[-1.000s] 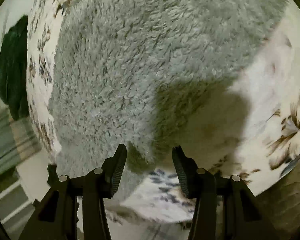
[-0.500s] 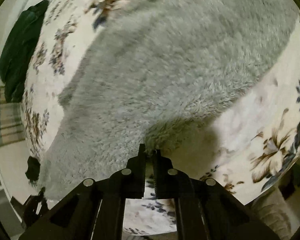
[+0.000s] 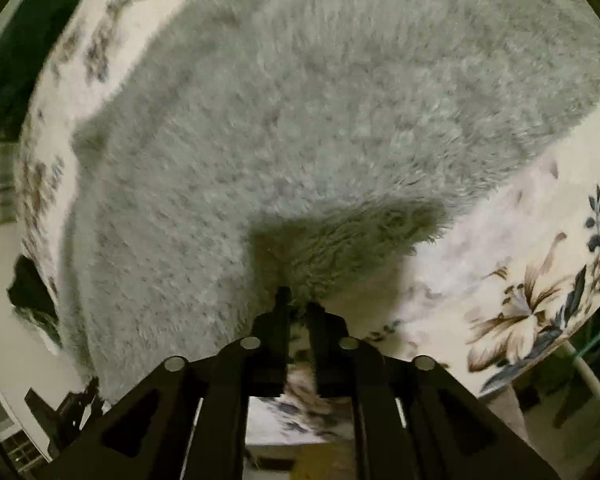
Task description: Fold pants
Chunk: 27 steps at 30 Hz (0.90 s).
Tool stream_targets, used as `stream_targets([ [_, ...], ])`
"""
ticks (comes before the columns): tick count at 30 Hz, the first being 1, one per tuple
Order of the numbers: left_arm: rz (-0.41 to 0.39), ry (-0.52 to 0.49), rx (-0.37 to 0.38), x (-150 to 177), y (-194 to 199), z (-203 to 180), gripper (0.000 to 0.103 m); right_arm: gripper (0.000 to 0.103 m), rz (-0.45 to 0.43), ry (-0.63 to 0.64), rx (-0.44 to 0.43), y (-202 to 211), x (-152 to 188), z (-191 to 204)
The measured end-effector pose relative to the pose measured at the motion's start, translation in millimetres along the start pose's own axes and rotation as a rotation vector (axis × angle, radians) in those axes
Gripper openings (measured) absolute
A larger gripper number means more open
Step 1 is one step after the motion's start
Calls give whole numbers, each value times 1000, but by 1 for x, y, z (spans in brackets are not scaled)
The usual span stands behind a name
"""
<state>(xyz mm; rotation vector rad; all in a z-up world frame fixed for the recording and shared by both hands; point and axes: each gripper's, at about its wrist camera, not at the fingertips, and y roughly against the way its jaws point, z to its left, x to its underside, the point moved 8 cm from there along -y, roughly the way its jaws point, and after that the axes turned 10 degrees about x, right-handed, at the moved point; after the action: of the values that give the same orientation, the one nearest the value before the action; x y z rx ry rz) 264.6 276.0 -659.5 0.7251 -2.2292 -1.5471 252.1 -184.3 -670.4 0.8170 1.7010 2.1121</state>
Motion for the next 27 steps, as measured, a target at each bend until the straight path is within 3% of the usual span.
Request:
stream_targets([
  [1, -6, -10, 2, 2, 5, -2, 57, 38, 25, 21, 2, 0, 1, 1],
  [3, -26, -52, -36, 3, 17, -6, 89, 63, 29, 81, 34, 12, 2, 5],
  [4, -47, -81, -65, 2, 25, -9, 90, 66, 23, 113, 37, 21, 0, 13],
  [8, -112, -171, -111, -15, 36, -33, 91, 66, -8, 284, 12, 64, -20, 62],
  [11, -125, -206, -98, -40, 25, -56, 91, 66, -34, 433, -4, 70, -60, 127],
  [13, -120, -218, -94, -60, 9, -66, 91, 66, -72, 558, 43, 57, -100, 178],
  [17, -17, -194, -93, -84, -40, -74, 90, 66, 68, 694, 94, 7, -144, 239],
  [18, 5, -175, -89, -87, -51, -72, 83, 66, 117, 704, 109, -4, -149, 246],
  [19, 14, -160, -84, -89, -58, -67, 69, 62, 137, 723, 135, -12, -153, 251],
  [20, 28, -157, -78, -89, -63, -64, 44, 49, 128, 744, 159, -17, -155, 252],
  [21, 44, -155, -73, -87, -68, -62, 37, 14, 106, 780, 192, -19, -158, 254],
  [25, 26, -153, -75, -81, -72, -51, 35, 11, -25, 681, 117, 5, -188, 260],
  [27, 21, -147, -76, -80, -70, -49, 39, 11, -7, 663, 123, -1, -194, 255],
])
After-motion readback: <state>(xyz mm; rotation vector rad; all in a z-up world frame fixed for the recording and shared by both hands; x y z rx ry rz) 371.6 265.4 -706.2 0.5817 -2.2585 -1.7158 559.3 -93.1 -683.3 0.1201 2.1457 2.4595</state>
